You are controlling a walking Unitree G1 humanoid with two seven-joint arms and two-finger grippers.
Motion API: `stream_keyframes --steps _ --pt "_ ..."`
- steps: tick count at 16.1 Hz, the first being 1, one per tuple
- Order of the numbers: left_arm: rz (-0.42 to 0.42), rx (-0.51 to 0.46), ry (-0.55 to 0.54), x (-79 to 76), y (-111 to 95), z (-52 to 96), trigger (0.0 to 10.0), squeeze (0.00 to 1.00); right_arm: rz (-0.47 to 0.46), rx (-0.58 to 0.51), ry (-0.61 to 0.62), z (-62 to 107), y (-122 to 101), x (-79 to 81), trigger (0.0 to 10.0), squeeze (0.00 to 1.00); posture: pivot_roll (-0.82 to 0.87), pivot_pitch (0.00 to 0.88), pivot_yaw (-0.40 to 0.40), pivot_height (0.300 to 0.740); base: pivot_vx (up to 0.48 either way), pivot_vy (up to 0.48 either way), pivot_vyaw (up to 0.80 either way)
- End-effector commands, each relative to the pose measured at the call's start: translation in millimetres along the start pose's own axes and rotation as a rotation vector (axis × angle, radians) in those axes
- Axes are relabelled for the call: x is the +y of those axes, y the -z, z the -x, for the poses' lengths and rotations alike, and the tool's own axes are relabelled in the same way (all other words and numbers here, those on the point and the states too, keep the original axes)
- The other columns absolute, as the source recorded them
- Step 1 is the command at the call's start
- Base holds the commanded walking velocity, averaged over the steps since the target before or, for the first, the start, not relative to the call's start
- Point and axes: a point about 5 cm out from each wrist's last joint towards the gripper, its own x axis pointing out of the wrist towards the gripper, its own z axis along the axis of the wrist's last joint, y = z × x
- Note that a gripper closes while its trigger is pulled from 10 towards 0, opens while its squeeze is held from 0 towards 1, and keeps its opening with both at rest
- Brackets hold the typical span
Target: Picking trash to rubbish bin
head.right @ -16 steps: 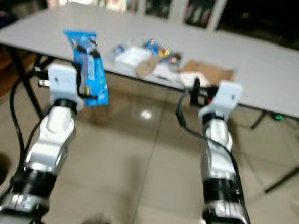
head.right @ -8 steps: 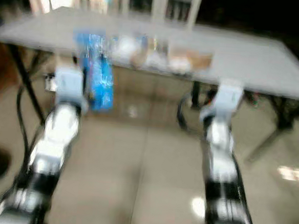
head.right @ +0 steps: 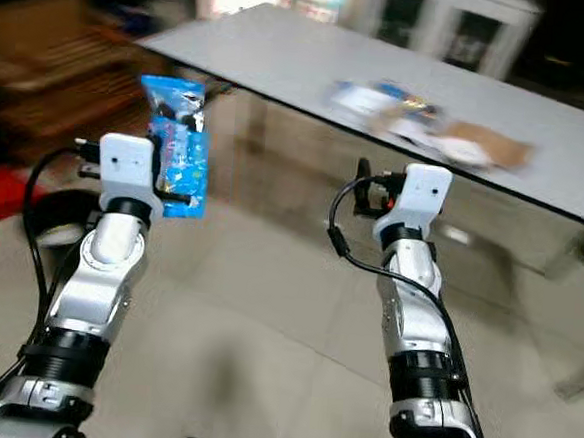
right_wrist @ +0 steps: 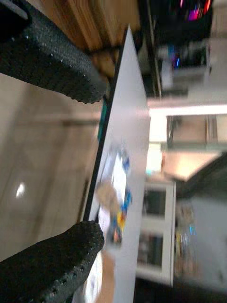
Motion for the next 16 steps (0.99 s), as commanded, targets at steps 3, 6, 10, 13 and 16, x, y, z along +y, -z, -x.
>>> stream_keyframes --steps 3,6,10,13,16 --pt "0.013 0.000 0.033 -8.0 -1.8 0.4 10.0 0.00 0.018 0.013 0.012 0.4 -0.3 -6.8 10.0 0.00 0.00 0.044 -0.094 0.740 0.000 0.000 0.80" --pt "0.018 -0.007 0.026 -7.2 -3.4 -0.2 10.0 0.00 0.016 0.020 0.004 0.8 1.2 -5.5 10.0 0.00 0.00 0.048 -0.095 0.740 0.000 0.000 0.80" --pt "0.016 -0.011 0.022 -6.6 -4.5 -0.2 10.0 0.00 0.014 0.026 -0.008 0.4 1.6 -4.0 10.0 0.00 0.01 0.049 -0.098 0.740 0.000 0.000 0.80" --pt "0.016 -0.010 0.017 -6.0 -4.4 -0.2 10.0 0.00 0.014 0.028 -0.011 0.8 2.1 -3.8 10.0 0.00 0.01 0.049 -0.099 0.740 0.000 0.000 0.80" --pt "0.016 0.000 0.019 -6.3 -1.8 0.2 10.0 0.00 0.015 0.036 -0.017 0.8 3.9 -3.1 10.0 0.00 0.01 0.051 -0.100 0.740 0.000 0.000 0.80"
